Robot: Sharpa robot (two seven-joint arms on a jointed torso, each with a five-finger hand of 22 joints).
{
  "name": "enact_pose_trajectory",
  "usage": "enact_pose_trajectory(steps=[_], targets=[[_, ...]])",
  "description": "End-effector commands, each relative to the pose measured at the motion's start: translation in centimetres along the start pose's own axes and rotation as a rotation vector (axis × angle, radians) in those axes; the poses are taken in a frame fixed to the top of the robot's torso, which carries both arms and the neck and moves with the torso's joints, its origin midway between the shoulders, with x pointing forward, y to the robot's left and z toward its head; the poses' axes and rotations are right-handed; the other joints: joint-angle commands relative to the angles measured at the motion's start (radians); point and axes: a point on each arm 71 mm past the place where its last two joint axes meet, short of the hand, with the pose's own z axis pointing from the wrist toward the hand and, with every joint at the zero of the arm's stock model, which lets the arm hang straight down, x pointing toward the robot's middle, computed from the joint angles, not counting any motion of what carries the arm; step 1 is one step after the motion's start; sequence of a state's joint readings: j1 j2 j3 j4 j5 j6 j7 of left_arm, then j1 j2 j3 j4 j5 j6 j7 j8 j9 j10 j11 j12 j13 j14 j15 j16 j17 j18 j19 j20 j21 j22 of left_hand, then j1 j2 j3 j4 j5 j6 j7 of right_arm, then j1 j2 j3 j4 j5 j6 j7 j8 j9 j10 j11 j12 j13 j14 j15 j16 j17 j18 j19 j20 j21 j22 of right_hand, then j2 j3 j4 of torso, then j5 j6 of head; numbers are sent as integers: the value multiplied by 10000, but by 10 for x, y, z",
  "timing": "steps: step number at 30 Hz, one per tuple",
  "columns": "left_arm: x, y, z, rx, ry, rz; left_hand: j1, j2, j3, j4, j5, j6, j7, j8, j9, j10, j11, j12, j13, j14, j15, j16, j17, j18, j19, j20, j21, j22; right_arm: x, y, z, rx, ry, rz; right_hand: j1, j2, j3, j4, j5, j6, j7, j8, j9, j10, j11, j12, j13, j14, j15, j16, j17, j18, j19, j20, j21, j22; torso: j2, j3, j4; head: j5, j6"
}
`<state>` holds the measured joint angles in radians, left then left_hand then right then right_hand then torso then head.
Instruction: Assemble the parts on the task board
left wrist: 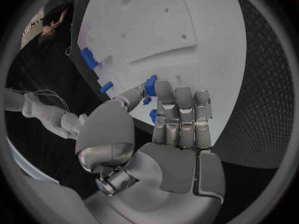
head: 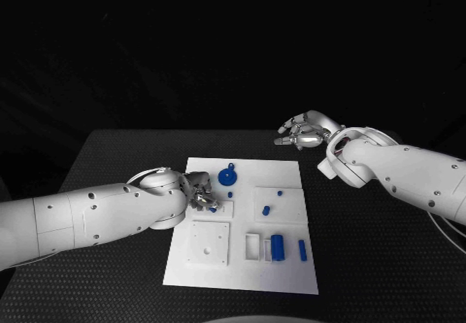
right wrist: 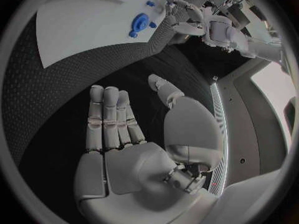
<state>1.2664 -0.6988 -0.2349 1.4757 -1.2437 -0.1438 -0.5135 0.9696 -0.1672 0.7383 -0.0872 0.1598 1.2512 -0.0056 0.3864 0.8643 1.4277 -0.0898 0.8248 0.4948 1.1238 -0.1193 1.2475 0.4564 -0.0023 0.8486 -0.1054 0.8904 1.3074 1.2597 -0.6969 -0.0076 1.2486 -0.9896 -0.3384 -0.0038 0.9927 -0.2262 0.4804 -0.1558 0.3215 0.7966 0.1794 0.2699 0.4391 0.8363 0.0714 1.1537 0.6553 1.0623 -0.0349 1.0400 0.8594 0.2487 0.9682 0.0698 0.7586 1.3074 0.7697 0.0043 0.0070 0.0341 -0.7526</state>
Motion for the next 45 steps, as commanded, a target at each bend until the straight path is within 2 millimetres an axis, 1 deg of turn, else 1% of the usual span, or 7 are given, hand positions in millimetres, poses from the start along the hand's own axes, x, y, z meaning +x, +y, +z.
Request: enact_pose_trajectory(steps=[1,6,8,24,45], targets=[[2,1,0,-74,-207,5,224,261,619,-667,36,22,-87,9,-4,-67,-265,53,-9,26,-80,64,-14,36,-37,-1172,43,84,1,1,0,-86,98,-11,-68,-8,-64,14,59,-1,52,52,-11,-74,27,44,-13,-66,27,60,-18,130,16,25,-36,19,9,-4,-4,-9,7],[2,-3,-1,104,-409,-138,221,246,629,-671,36,32,-97,14,-2,-67,-283,63,-10,42,-85,78,-15,40,-20,-1177,53,83,1,1,0,-88,105,-11,-69,-6,-65,14,60,-2,52,53,-12,-75,27,48,-18,-67,27,62,-20,130,18,25,-39,23,3,0,-2,-18,4],[2,-4,-2,150,-487,-189,223,224,636,-674,36,35,-102,15,-2,-68,-290,67,-10,49,-88,83,-16,43,-12,-1179,57,82,1,1,0,-87,102,-12,-69,-7,-66,15,60,-2,52,53,-12,-76,27,49,-20,-67,27,63,-21,130,18,25,-40,24,3,-5,-1,-22,1],[0,-4,-3,228,-780,60,283,92,737,-628,33,50,-119,21,0,-77,-314,100,-15,83,-95,110,-29,50,54,-1181,36,51,1,1,0,-97,111,-9,-83,-2,-71,25,61,-1,53,55,-13,-77,28,56,-31,-67,27,67,-26,130,21,27,-45,30,5,-8,1,-19,1],[0,-2,-3,202,-732,276,297,81,772,-593,21,45,-120,21,5,-87,-318,111,-20,91,-89,119,-36,48,96,-1173,-3,31,1,1,0,-81,137,-12,-89,-1,-76,30,65,-2,52,57,-15,-81,27,69,-50,-69,27,74,-35,130,25,26,-56,41,6,-8,1,-1,-21]])
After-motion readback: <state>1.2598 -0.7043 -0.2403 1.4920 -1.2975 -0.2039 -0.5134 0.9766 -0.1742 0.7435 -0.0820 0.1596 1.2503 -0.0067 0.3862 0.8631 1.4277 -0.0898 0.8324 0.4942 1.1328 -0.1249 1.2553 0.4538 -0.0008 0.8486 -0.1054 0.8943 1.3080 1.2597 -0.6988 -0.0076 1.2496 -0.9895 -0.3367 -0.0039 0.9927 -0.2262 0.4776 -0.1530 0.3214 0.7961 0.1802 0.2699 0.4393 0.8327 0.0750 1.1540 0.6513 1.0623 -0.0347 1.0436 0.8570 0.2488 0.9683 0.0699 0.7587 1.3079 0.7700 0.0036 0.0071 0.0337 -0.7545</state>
